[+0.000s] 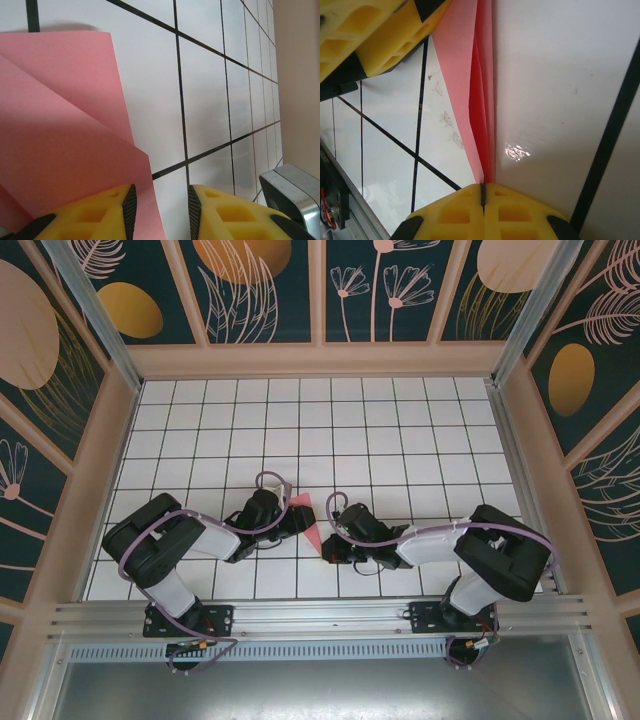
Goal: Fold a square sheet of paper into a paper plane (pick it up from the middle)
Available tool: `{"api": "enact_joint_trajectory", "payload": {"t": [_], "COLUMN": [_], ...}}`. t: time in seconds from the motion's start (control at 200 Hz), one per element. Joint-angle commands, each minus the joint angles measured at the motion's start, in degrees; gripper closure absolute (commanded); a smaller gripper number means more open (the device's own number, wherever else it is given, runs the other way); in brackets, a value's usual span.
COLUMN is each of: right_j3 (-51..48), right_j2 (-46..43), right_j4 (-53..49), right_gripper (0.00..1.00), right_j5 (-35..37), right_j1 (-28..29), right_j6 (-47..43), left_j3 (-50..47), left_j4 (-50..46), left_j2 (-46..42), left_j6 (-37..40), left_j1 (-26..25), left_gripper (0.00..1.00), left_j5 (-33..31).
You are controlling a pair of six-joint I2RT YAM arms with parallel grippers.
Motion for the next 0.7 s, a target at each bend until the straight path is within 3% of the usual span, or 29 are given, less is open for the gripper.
{"api": "enact_joint_trajectory", "payload": {"t": [0.0, 0.185, 0.44, 0.575, 0.691], "right_j3": [-1.33, 0.28, 2.73, 0.77, -0.15], "right_j2": [6.01, 5.28, -8.75, -14.77, -13.28], "right_j4": [-11.68, -16.20, -14.95, -7.28, 1.34], "right_gripper": [0.98, 0.94, 0.82, 0.83, 0.89], "right_j5": [-0.11, 2.04, 3.27, 1.18, -3.07], "right_j1": [1.03, 1.88, -0.57, -3.05, -4.38], "right_j6": [0.60, -0.35, -0.55, 1.96, 3.89], "left_j3": [-0.73, -0.86, -0.66, -0.51, -0.51], "left_j4": [-8.66, -9.46, -9.64, -9.90, -10.05], "left_j2": [2.01, 1.60, 1.83, 2.05, 1.96], "left_j6": [0.14, 0.27, 0.55, 0.80, 0.80], "left_j1": [0.04, 0.01, 0.02, 0.01, -0.01], "left_gripper": [0.64, 0.64, 0.65, 0.65, 0.65], "left_j5": [-2.43, -3.00, -2.85, -2.77, -2.74]}}
